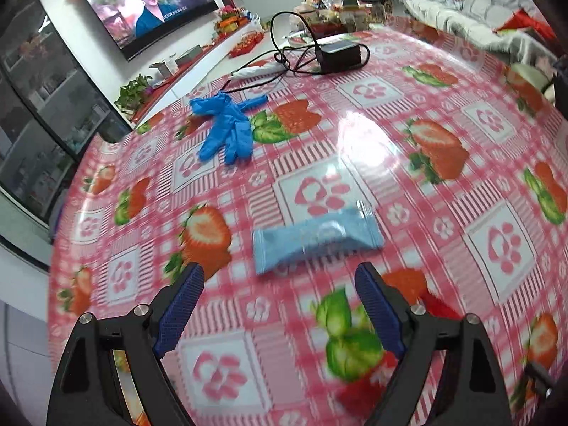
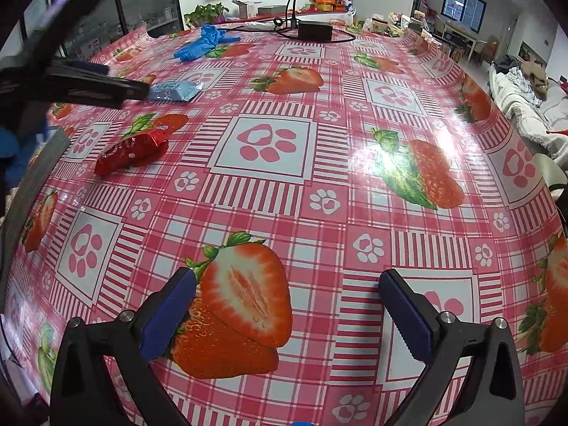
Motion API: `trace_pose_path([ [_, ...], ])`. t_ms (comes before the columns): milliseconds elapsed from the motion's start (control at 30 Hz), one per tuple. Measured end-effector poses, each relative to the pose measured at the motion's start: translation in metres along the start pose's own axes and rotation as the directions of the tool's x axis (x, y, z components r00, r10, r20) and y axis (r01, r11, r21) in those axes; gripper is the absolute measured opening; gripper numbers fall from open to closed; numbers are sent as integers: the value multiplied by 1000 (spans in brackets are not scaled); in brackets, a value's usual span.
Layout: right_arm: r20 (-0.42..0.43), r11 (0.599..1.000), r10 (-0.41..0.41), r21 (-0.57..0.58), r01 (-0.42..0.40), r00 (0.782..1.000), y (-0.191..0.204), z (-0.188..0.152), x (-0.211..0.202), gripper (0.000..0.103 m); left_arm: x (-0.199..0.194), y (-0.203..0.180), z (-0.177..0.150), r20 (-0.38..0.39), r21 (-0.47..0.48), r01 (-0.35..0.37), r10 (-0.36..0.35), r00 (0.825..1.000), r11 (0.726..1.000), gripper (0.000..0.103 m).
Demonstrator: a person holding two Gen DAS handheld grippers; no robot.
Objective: Organize snacks
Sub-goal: 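Grasp the light blue packet with left tool while right tool grasps red candy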
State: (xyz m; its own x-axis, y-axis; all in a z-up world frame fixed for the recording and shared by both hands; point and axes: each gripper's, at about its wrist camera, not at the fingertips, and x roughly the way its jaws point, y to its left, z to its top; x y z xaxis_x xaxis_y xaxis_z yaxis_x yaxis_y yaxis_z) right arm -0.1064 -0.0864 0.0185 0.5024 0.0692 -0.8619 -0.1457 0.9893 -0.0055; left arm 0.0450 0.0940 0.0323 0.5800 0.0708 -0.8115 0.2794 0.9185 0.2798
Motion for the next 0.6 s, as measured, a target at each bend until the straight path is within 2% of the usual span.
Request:
trace_pose_path([
  [167,7,1000,0,-1,0,1000,1,0,2,103,18,-5,10,42,13,92,-92,995,996,89],
  [300,13,1000,3,-5,-3,1000,-1,-4,-2,103,36,-20,18,14,84,109,-110,994,990,90],
  [367,14,1000,3,-5,-3,1000,-1,-3,-2,103,39,-17,21,12,49,143,-144,990,989,89],
  [467,14,1000,3,-5,-3,1000,-1,-3,-1,103,38,-13,18,-2,-5,226,-226,974,974,63],
  [500,15,1000,3,-5,-3,1000,-1,-4,-2,103,34,-15,15,-2,-8,245,-245,969,969,48],
  [533,15,1000,4,-6,-3,1000,-1,-3,-1,103,30,-18,11,-5,-7,242,-242,970,970,38],
  [600,14,1000,4,-5,-4,1000,-1,-3,-1,103,19,-23,-3,-9,-9,200,-200,980,980,32],
])
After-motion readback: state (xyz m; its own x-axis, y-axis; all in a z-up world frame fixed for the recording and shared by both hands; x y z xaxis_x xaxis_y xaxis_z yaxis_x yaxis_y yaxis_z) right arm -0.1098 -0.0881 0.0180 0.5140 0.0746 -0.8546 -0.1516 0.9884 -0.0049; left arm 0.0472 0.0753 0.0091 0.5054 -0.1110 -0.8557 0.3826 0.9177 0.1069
